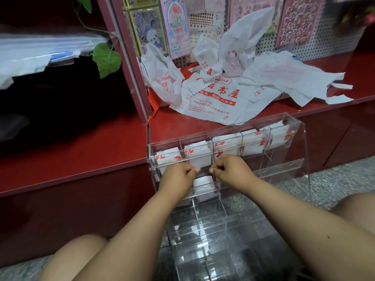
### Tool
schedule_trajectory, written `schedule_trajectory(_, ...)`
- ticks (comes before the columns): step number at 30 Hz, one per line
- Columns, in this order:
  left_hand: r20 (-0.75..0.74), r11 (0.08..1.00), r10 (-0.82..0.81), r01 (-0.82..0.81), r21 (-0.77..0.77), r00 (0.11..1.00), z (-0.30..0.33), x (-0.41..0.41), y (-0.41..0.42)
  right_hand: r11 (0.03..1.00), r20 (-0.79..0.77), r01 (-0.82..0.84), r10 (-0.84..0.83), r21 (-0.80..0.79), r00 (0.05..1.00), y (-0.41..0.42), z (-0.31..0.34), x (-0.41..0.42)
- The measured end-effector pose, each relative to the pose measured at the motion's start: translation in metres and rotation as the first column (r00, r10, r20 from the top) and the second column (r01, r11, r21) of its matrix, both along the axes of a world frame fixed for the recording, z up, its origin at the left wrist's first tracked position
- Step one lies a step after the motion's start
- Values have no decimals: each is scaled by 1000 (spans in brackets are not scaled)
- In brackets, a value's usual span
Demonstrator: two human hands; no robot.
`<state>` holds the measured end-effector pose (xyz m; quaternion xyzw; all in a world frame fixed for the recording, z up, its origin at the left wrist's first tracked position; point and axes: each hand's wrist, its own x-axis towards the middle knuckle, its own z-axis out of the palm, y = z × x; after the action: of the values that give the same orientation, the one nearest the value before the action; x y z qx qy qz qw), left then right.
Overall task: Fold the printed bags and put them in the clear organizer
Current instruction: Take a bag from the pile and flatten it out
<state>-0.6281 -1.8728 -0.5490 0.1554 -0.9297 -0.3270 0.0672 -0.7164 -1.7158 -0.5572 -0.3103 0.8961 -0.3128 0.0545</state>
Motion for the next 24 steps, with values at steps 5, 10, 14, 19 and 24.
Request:
schedule_trajectory(5, -310, 996, 80, -91, -21, 947, 38, -2, -6, 979, -12, 32, -36, -201, 999, -5, 29, 2)
schedule_trajectory(10, -429, 963, 135, -220, -156, 893, 52, -20, -36, 950, -18, 81, -91, -301, 996, -16, 56, -3)
schedule_trajectory(14, -191, 919, 99, -163, -359, 977, 52, -40, -57, 939, -2, 88, -95, -333, 996, -36, 67, -15)
schedule_trajectory(19, 148, 904, 130, -56, -424, 980, 46, -54, -63, 952, -23, 72, -83, -299, 996, -71, 76, -43)
schedule_trajectory(24, 143, 877, 132, -48, -479, 981, 43, -55, -63, 963, -101, 1, -29, -269, 995, -121, 97, -86)
